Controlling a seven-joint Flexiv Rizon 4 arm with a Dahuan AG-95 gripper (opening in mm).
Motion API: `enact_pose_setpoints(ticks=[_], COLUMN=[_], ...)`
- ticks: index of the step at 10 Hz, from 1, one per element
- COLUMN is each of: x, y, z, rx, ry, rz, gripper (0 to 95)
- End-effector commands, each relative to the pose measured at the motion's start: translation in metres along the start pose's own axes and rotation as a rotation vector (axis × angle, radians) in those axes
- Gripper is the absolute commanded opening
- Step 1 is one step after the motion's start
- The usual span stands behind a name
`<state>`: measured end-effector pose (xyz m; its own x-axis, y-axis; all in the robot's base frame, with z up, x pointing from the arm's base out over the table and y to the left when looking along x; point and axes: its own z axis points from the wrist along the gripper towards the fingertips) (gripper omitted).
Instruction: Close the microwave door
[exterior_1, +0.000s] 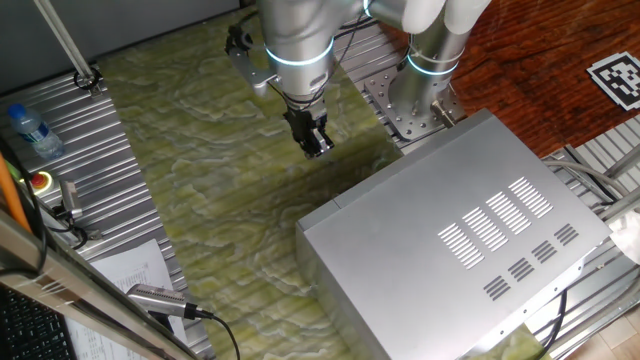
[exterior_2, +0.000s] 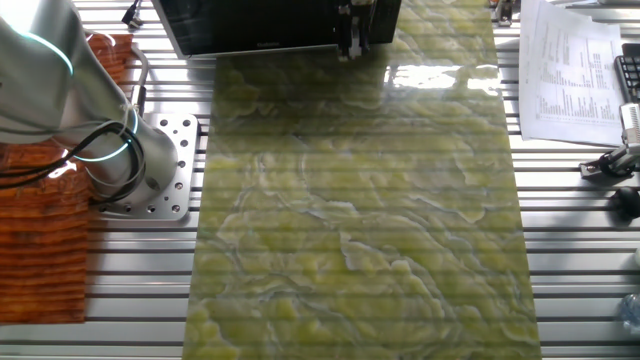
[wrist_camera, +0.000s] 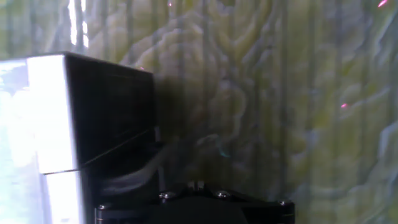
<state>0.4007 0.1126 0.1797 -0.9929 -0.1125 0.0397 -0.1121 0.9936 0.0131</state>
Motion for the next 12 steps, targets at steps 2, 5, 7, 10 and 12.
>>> enact_pose_setpoints(ticks=[2,5,7,10,12], x=[0.0147,0.0145,0.0143,0.0141,0.0135], y=[-0.0257,-0.0245,-0.0245,-0.0243,-0.0237], z=[-0.0025,-0.0029,-0.0028,-0.0027,-0.0025], rx=[0.038,0.035,0.032,0.030,0.028], ry=[-0.009,-0.008,-0.008,-0.012,-0.010], rz=[-0.036,-0.024,-0.020,-0.023,-0.022], gripper=[0.0,0.0,0.0,0.0,0.0])
